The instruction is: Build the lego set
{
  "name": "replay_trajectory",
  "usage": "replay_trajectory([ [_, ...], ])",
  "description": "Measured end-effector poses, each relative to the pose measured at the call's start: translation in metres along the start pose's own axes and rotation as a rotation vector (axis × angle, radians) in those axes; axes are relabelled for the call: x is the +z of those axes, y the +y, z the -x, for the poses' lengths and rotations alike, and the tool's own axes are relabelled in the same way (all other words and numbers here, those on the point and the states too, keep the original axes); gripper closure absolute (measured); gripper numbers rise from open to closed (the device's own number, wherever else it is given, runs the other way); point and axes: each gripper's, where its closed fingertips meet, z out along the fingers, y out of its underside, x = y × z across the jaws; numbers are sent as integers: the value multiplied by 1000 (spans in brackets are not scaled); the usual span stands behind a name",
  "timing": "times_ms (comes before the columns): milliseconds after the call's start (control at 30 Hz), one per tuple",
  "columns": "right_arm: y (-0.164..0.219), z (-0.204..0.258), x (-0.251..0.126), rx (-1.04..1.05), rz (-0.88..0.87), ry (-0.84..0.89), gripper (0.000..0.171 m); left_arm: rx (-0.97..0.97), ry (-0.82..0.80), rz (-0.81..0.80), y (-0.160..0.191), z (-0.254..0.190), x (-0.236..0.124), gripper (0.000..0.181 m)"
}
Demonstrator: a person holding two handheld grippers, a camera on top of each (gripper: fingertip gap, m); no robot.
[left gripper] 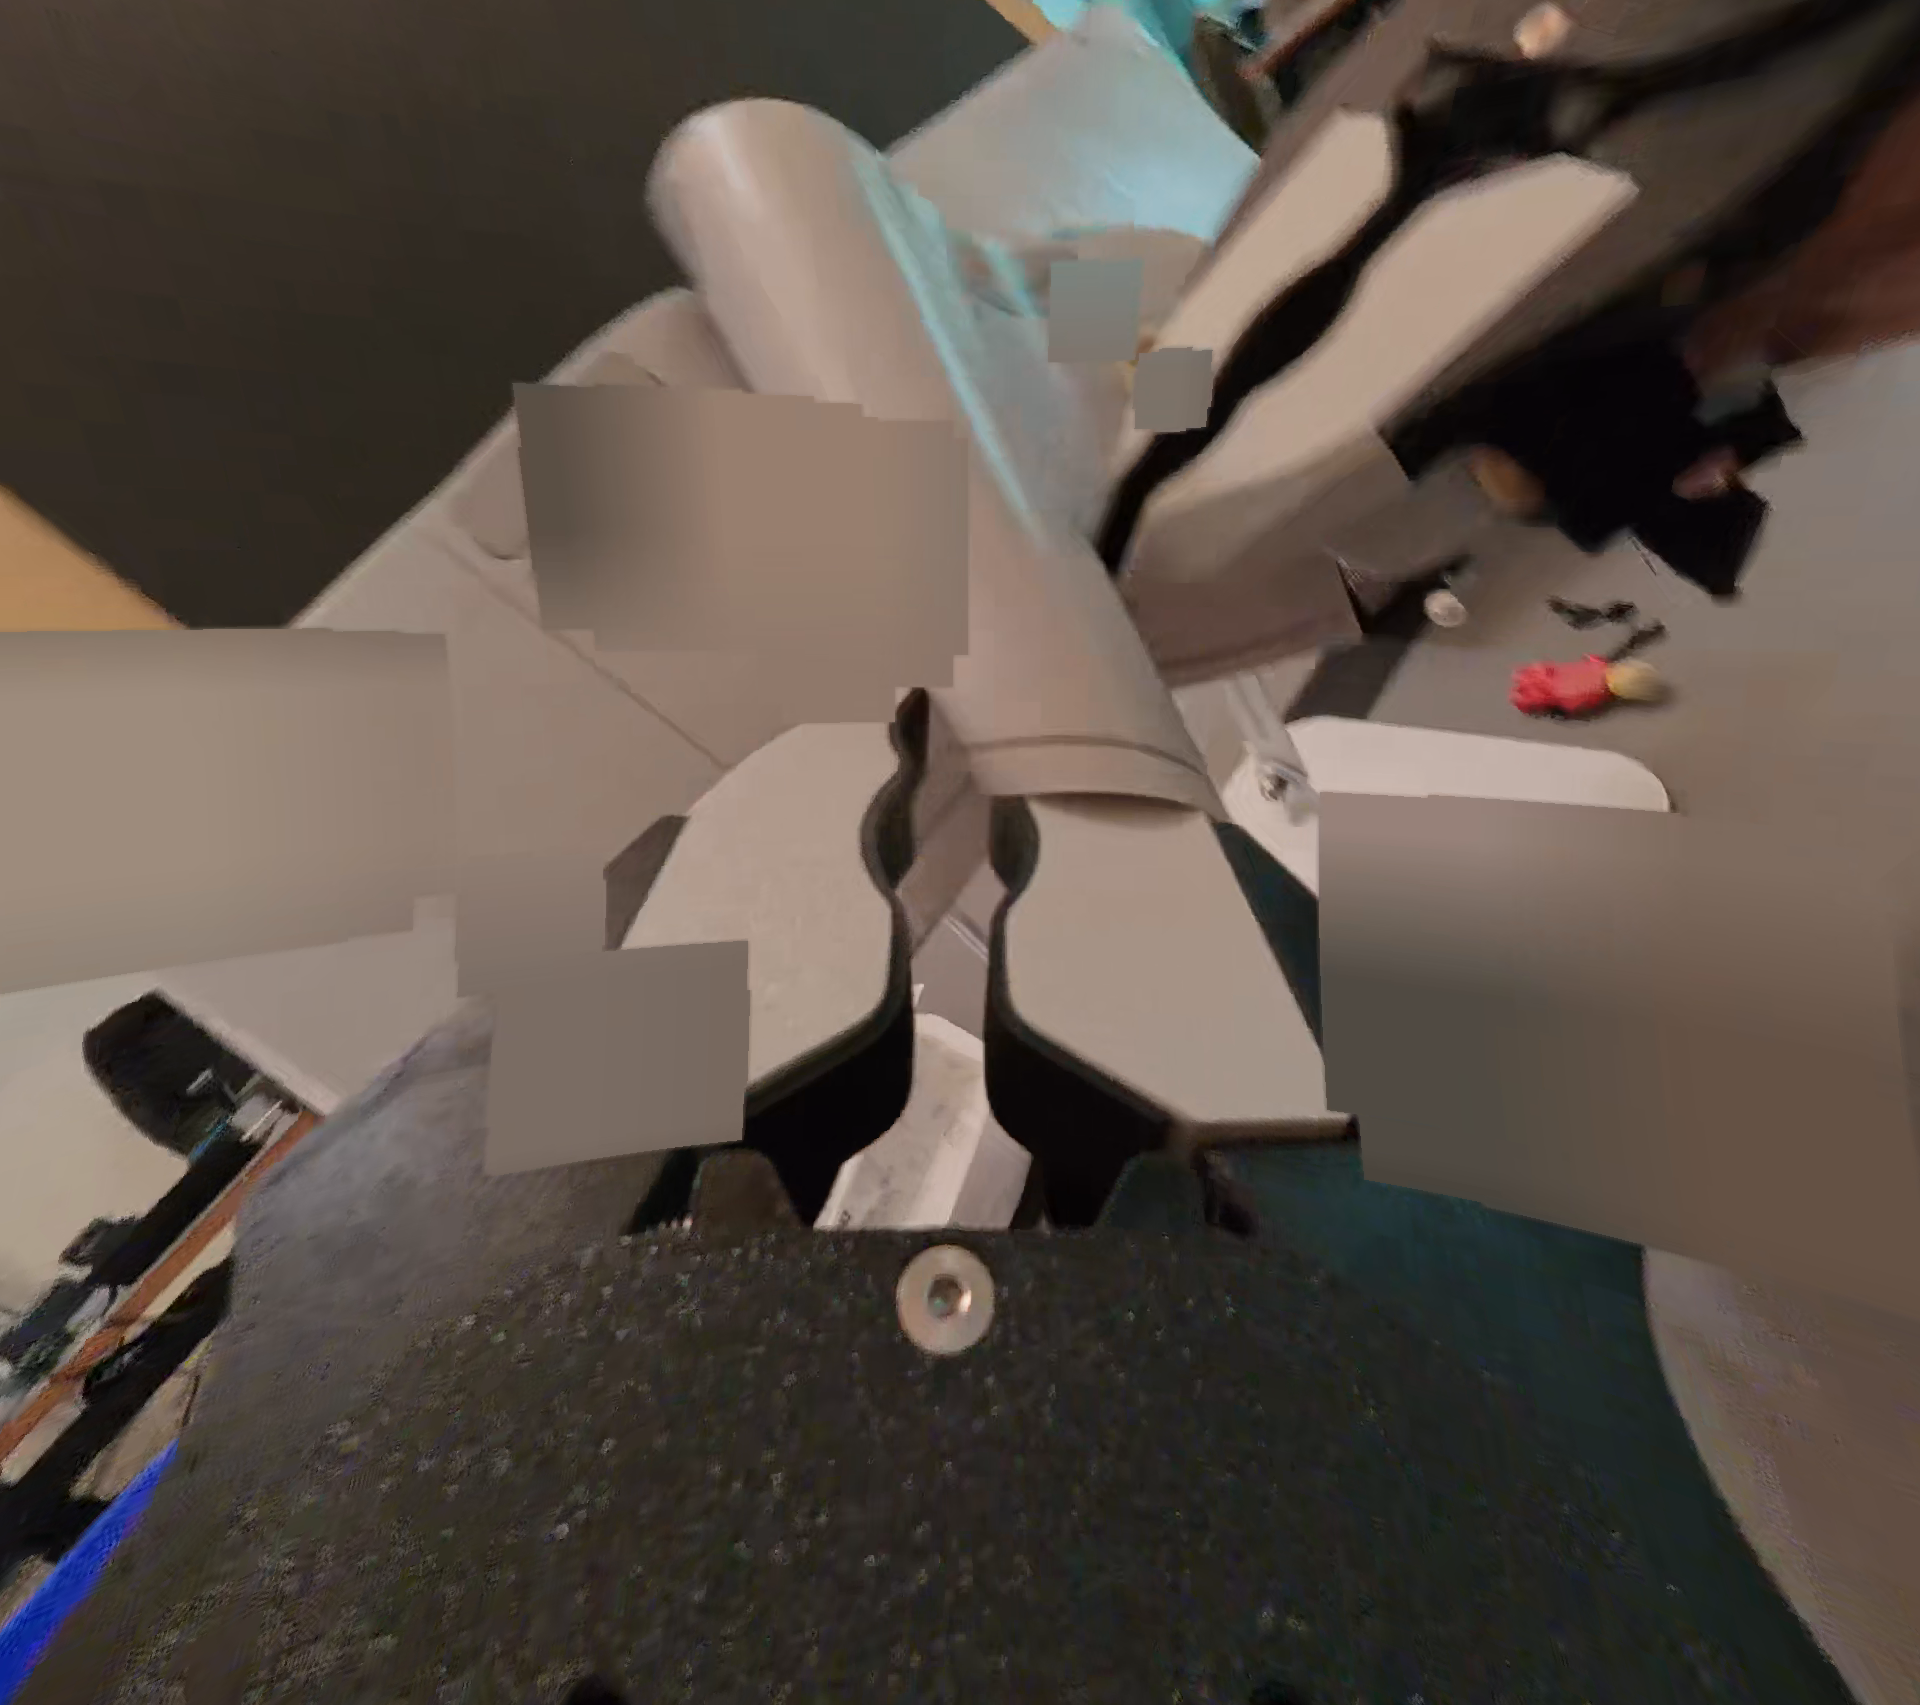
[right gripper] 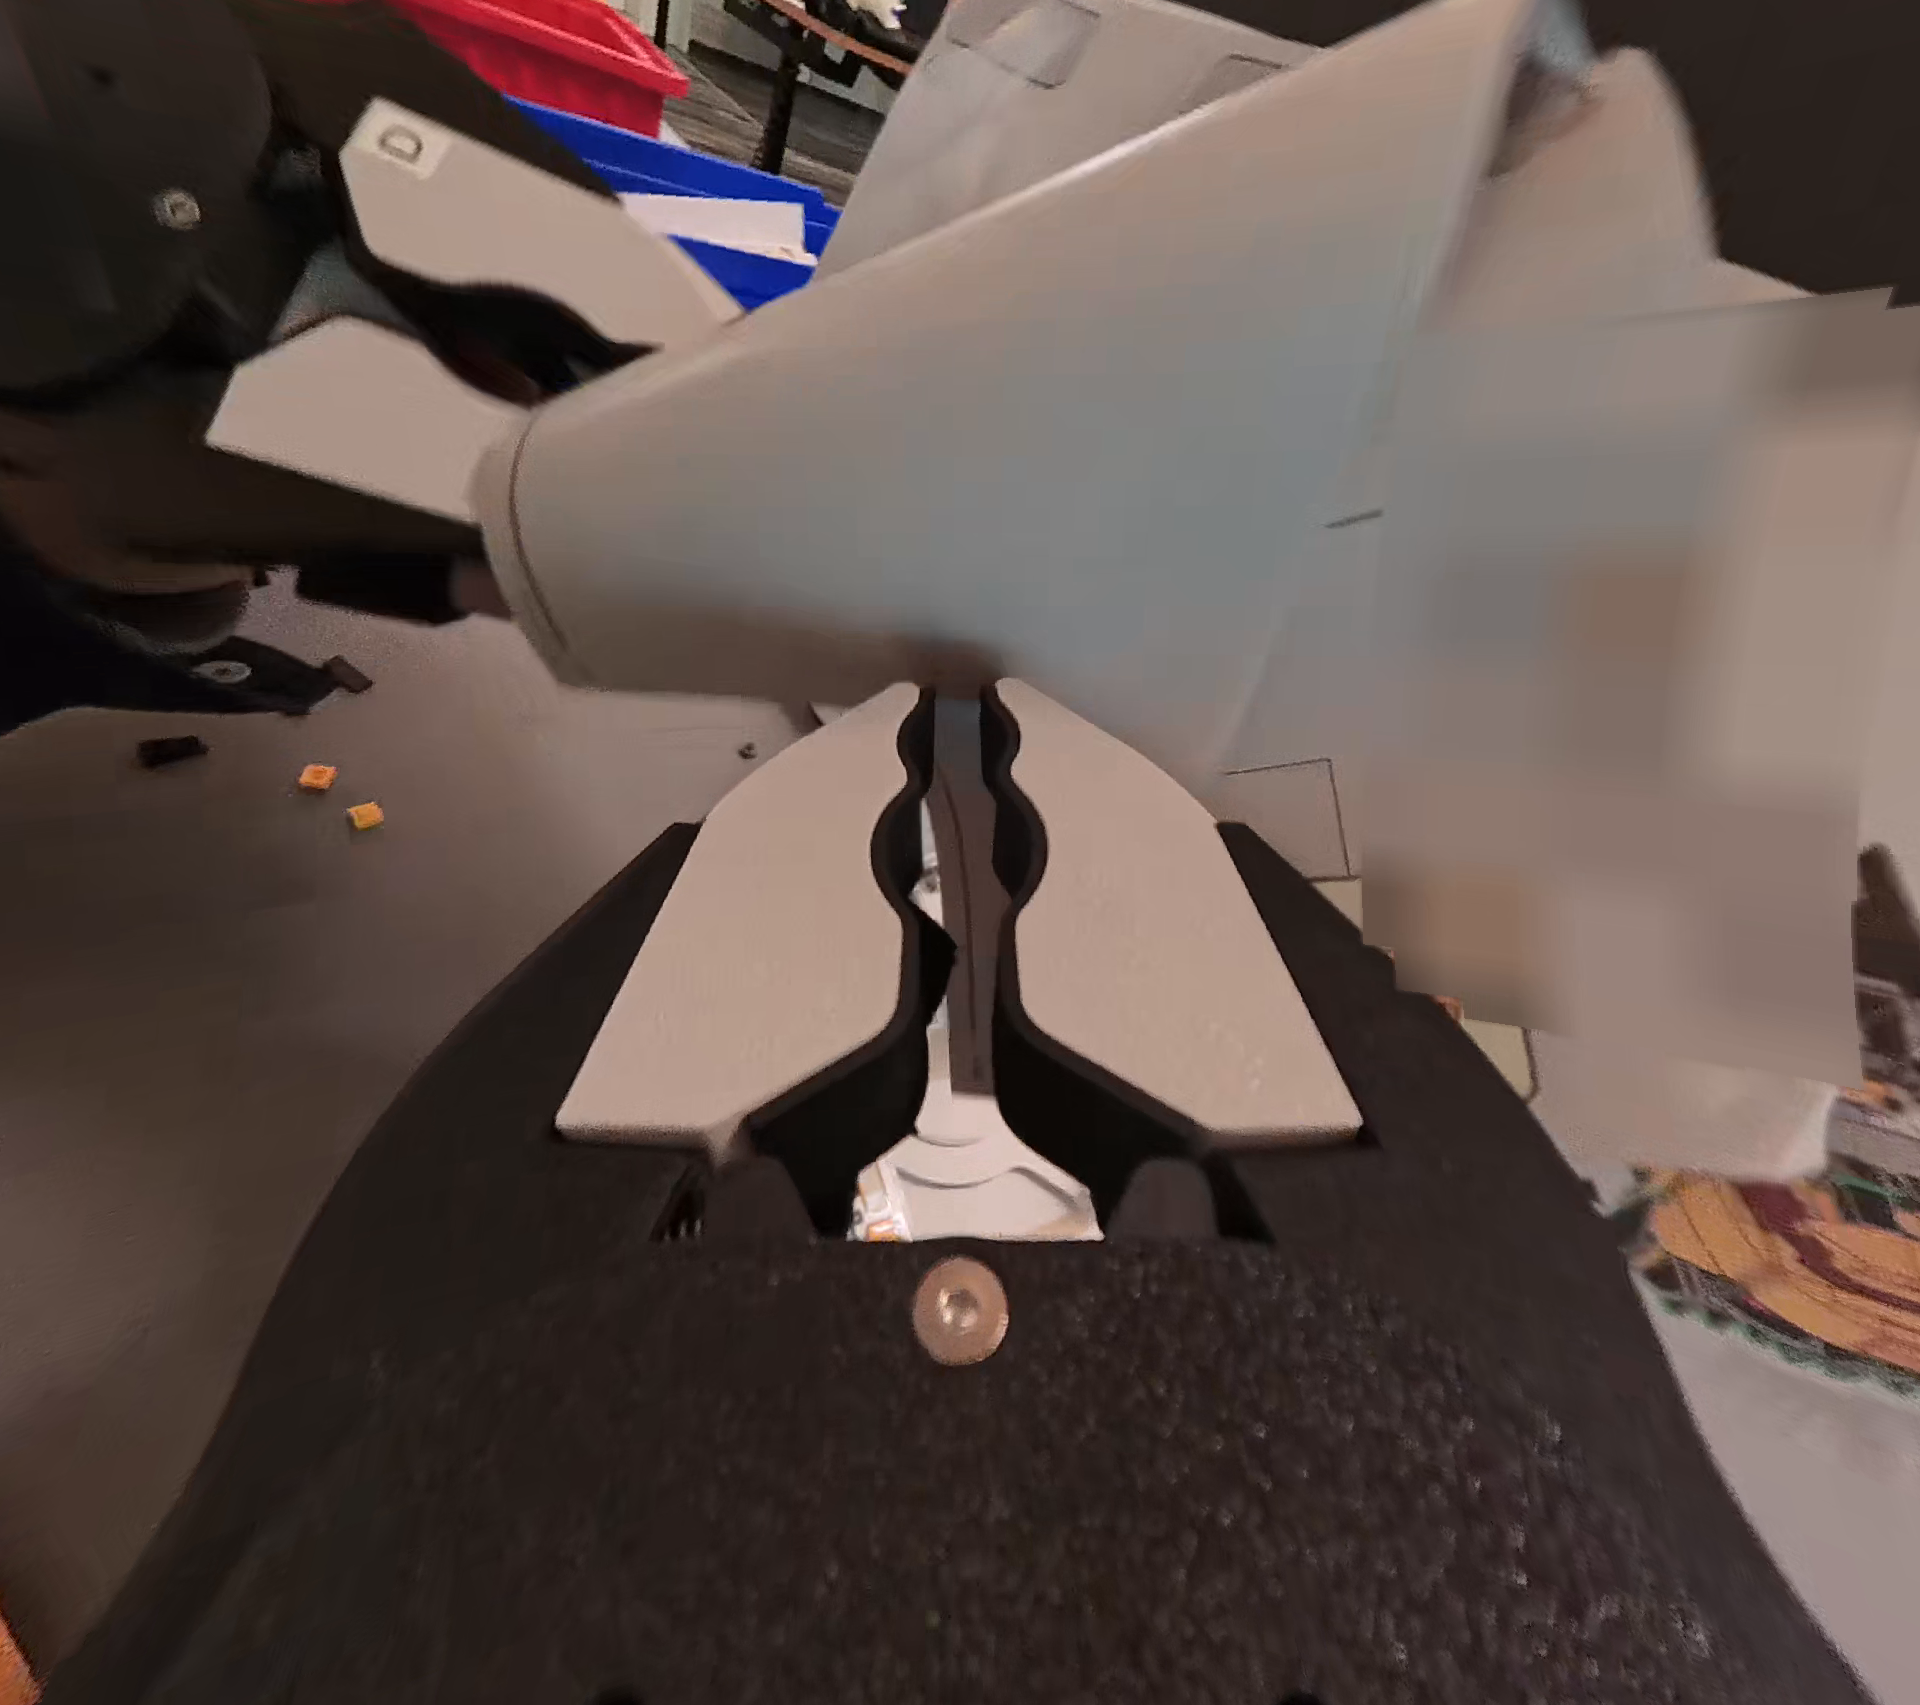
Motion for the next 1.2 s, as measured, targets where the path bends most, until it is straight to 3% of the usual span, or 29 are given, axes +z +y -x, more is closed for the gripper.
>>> replay_trajectory([
  [133, -9, 12, -6, -34, -39, -73, 162, -162, -47, 6, 3, 13, -2, 180],
  [233, -27, -7, -31, -21, -114, -54, 159, -271, -41, 17, 12, 18, -1, 181],
  [333, -33, -55, -63, 77, -123, 84, 128, -317, -41, 35, 19, 18, 1, 181],
  [433, -9, -86, -79, 172, -24, 152, 92, -376, -28, 40, 24, 16, 3, 180],
  [567, 24, -95, -71, 247, 84, 173, 81, -449, -7, 47, 30, 15, 5, 179],
  [700, 30, -97, -62, 137, 146, 268, 93, -511, -19, 12, 28, 25, 1, 173],
  [900, 29, -96, -53, 86, 163, 339, 111, -656, -168, -109, 14, 87, -33, 155],
  [1000, 26, -92, -49, 74, 154, 343, 123, -553, -361, -155, -3, 123, -64, 156],
  [1067, 26, -90, -46, 67, 154, 346, 128, -424, -400, -167, -25, 126, -74, 156],
  [1200, 21, -84, -42, 85, 124, 329, 145, -215, -168, -115, -57, 66, -43, 156],
])
